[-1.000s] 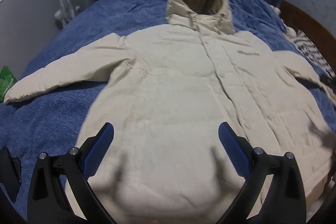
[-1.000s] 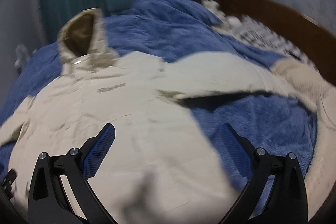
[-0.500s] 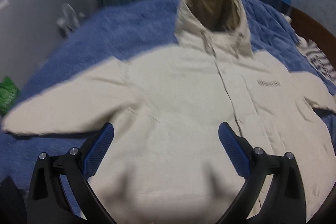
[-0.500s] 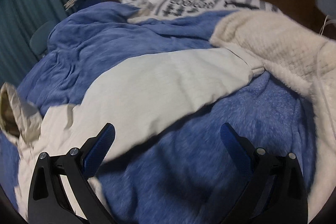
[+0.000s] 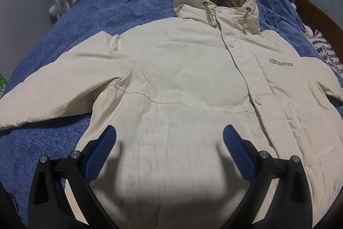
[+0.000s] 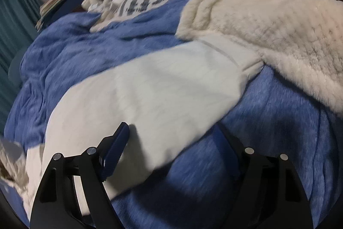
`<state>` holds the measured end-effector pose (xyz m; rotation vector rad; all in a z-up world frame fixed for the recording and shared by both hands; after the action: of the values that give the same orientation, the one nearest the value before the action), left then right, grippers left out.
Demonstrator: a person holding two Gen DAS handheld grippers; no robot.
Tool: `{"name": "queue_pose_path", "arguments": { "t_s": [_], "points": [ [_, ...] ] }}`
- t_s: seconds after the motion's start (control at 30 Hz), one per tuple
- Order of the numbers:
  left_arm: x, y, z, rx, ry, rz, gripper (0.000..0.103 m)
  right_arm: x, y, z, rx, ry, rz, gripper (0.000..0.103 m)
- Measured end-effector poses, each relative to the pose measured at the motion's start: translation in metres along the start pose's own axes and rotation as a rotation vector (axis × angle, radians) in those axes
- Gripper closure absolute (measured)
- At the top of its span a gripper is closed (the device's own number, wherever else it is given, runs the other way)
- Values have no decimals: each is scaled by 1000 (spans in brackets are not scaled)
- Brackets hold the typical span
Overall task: Fold large clothes
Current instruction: 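Grasp the sleeve cuff with the right tool and fold it across the jacket body, then lay the sleeve on the jacket body and open the right tool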
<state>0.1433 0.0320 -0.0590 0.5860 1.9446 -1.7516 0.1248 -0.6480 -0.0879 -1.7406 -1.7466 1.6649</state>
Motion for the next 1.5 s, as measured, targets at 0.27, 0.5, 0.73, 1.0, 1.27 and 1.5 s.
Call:
{"name": "queue_pose_path", "arguments": {
  "t_s": [0.27, 0.5, 0.73, 1.0, 1.27, 1.5],
  "points": [
    [1, 11, 1, 14, -2, -27, 8, -12, 3, 15, -103, 58, 106, 71],
    [2, 8, 2, 15, 1, -15, 8, -27, -57, -35, -242, -78, 274, 95],
    [-2, -6, 3, 10, 4, 30, 8, -10, -139, -134, -437, -251, 336, 97],
    [-8, -23, 0, 13, -6, 77, 8, 76, -207, -261, -694, -492, 244, 97],
    [-12, -24, -15, 26, -61, 71, 8, 230, -193, -355, -781, -745, -30, 97],
    [-6, -18, -22, 43, -71, 33, 8, 319, -130, -368, -680, -799, -316, 94]
  ]
}}
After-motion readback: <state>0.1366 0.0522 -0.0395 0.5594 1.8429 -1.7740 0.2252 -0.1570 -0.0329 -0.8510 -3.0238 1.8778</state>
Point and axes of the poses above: each gripper's, at about its wrist camera, not at the fingertips, and y roughly the way its jaws point, z to its right, x to its underside, the point moved 2 cm from there along y, roughly the way its jaws point, and after that the axes turned 7 degrees about -x, right-handed, at the moved point
